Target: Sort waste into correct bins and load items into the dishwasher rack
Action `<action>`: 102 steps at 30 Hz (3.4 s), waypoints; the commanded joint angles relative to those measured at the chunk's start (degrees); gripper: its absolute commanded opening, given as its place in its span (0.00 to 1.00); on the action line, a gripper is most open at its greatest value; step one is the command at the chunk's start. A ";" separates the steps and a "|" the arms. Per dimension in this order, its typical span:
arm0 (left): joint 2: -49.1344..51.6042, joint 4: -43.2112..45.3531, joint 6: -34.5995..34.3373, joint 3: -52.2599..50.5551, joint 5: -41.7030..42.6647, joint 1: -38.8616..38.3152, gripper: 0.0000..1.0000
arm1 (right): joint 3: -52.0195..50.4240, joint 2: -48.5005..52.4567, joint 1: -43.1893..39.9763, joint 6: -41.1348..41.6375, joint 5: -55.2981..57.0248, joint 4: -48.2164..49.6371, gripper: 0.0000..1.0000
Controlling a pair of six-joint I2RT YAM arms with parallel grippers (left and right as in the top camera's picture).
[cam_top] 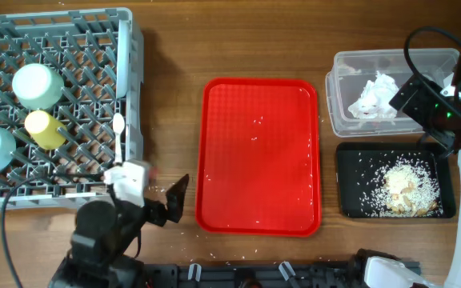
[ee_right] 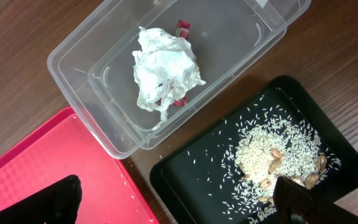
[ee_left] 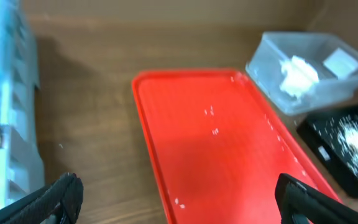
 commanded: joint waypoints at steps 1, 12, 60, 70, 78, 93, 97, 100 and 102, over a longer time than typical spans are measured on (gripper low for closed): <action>-2.27 0.17 1.40 -0.52 -0.52 4.94 1.00 | 0.63 -0.31 -0.04 0.20 -0.31 0.13 1.00; -7.10 0.15 2.80 -0.59 -0.33 17.81 1.00 | 0.63 -0.31 -0.02 0.24 -0.31 0.15 1.00; -15.50 29.64 3.98 -26.45 1.16 23.26 1.00 | 0.63 -0.31 -0.02 0.22 -0.31 0.13 1.00; -15.45 29.64 3.96 -26.45 1.16 23.26 1.00 | 0.63 -0.31 -0.04 0.22 -0.31 0.15 1.00; -15.45 29.64 3.98 -26.45 1.16 23.26 1.00 | 0.63 -0.20 -0.02 0.22 -0.31 0.15 1.00; -15.45 29.64 3.98 -26.45 1.16 23.26 1.00 | -5.27 -12.46 0.24 0.07 -2.97 4.39 1.00; -15.45 29.64 3.98 -26.45 1.16 23.26 1.00 | -16.61 -23.80 2.99 0.00 -5.33 13.07 1.00; -15.45 29.64 3.98 -26.45 1.16 23.26 1.00 | -25.62 -31.91 7.15 0.00 -5.31 19.06 1.00; -15.45 29.64 3.98 -26.45 1.16 23.26 1.00 | -32.26 -37.97 10.56 0.02 -5.31 22.53 1.00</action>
